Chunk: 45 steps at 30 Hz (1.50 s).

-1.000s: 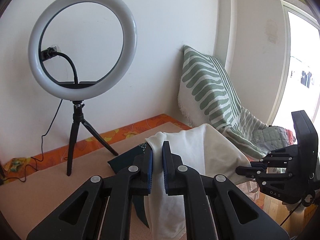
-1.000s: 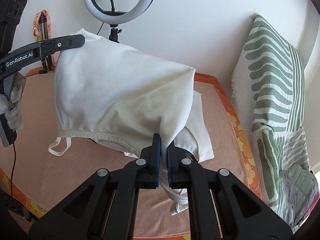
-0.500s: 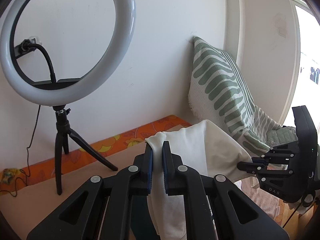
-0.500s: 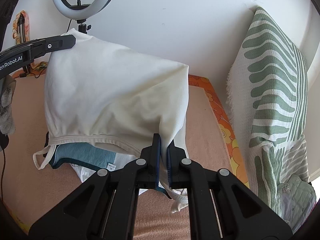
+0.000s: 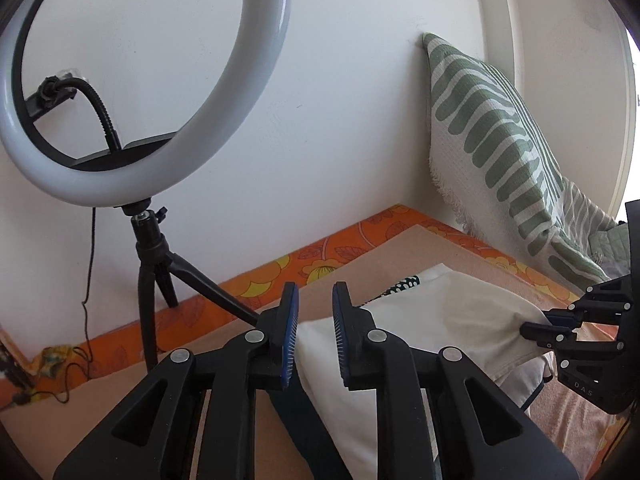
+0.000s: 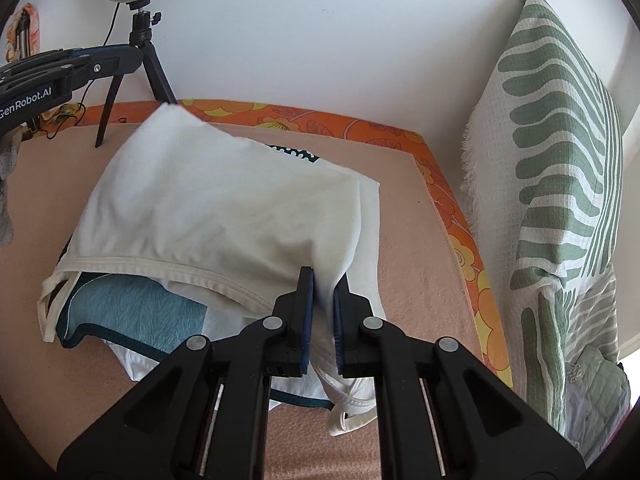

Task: Fold small clothes

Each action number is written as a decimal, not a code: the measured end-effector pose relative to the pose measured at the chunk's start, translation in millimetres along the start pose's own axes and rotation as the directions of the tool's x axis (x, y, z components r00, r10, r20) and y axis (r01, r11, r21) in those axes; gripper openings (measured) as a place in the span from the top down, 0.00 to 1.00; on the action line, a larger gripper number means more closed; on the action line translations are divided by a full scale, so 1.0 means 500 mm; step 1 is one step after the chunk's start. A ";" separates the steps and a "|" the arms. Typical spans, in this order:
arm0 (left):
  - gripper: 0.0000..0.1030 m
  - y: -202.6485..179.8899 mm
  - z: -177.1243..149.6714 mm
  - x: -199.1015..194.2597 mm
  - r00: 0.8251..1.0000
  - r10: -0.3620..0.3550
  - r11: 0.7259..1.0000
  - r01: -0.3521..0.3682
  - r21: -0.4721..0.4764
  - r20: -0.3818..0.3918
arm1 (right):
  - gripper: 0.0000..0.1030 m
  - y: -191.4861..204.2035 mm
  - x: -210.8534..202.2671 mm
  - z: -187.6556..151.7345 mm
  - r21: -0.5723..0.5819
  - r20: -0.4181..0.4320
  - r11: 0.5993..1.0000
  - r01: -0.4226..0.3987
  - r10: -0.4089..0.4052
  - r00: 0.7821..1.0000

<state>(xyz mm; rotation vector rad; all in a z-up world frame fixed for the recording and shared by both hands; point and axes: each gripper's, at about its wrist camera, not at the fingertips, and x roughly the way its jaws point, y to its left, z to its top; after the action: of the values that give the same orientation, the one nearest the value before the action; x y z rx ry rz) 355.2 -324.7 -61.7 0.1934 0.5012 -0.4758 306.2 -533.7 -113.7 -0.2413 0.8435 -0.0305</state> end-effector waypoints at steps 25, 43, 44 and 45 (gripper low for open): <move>0.20 0.007 -0.013 -0.246 0.997 -0.030 0.999 0.030 -0.009 0.070 | 0.24 0.033 -0.253 -0.028 0.116 0.174 0.993 0.027 -0.047 0.984; 0.17 0.036 -0.111 -0.504 0.994 0.009 1.000 -0.007 -0.011 0.110 | 0.05 0.145 -0.457 -0.079 0.165 0.324 0.986 0.027 -0.080 0.943; 0.16 0.038 -0.119 -0.518 0.994 0.008 1.000 -0.006 -0.015 0.107 | 0.04 0.153 -0.466 -0.085 0.173 0.333 0.984 0.033 -0.090 0.939; 0.13 0.040 -0.127 -0.529 0.995 0.008 1.000 -0.006 -0.018 0.102 | 0.04 0.161 -0.473 -0.090 0.180 0.342 0.983 0.035 -0.095 0.935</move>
<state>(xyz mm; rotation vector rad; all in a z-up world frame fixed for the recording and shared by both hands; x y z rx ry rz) 134.5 -185.8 18.0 0.1530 0.4048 -0.4716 109.6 -435.5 13.6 -0.1070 0.4740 -0.1190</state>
